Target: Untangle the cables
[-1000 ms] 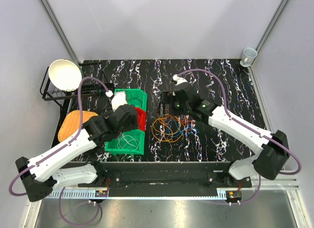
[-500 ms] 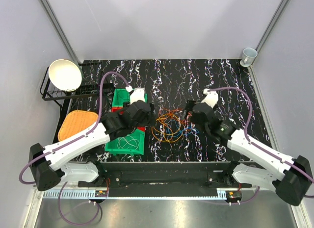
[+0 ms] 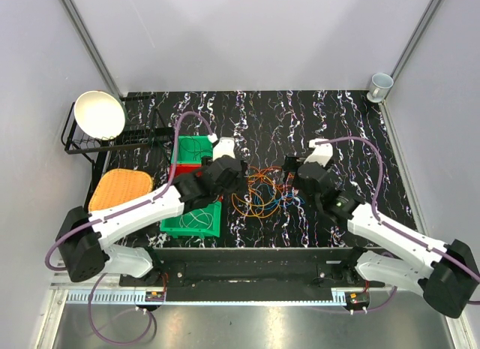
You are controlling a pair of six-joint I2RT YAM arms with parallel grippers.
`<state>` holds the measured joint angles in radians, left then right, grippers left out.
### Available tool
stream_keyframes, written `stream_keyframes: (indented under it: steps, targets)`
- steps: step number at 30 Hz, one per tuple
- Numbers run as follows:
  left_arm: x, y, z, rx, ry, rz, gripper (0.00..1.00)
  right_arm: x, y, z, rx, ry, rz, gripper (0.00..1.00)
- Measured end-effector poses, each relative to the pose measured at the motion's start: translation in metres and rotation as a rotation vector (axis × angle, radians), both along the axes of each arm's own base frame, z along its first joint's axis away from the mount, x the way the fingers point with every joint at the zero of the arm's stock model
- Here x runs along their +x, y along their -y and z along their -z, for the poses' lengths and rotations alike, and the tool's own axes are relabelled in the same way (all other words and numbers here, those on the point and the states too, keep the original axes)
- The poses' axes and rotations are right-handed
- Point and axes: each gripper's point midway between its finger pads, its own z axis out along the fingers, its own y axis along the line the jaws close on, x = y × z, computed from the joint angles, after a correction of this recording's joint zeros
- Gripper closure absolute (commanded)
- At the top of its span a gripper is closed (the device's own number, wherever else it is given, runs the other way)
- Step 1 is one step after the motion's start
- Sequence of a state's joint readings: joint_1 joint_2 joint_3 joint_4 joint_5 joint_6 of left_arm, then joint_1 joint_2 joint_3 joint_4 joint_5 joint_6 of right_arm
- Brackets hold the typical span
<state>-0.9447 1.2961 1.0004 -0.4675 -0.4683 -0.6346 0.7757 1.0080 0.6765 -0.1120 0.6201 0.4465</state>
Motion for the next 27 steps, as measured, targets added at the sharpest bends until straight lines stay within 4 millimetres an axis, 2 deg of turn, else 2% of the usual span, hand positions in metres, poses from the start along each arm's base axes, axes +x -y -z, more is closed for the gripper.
stream_keyframes:
  steps: [4,8,13,17,24,27]
  targets:
    - [0.004,0.01,0.016,0.002,-0.01,0.015,0.11,0.004,-0.003,0.013,-0.038,-0.026,-0.004,0.0]
    - [0.009,0.018,0.042,0.04,-0.042,0.017,0.11,0.006,-0.005,0.021,-0.065,-0.046,-0.008,0.0]
    - [0.011,0.027,0.079,0.08,-0.113,0.006,0.1,0.008,-0.006,0.021,-0.068,-0.047,-0.008,0.0]
    - [0.012,0.038,0.099,0.079,-0.165,0.001,0.1,0.01,-0.004,0.02,-0.065,-0.046,0.0,0.0]
    - [0.017,0.054,0.113,0.06,-0.198,-0.006,0.16,0.012,-0.002,0.02,-0.062,-0.048,0.005,0.0]
    - [0.019,0.06,0.114,0.048,-0.2,-0.007,0.24,0.012,-0.001,0.02,-0.061,-0.048,0.006,0.0]
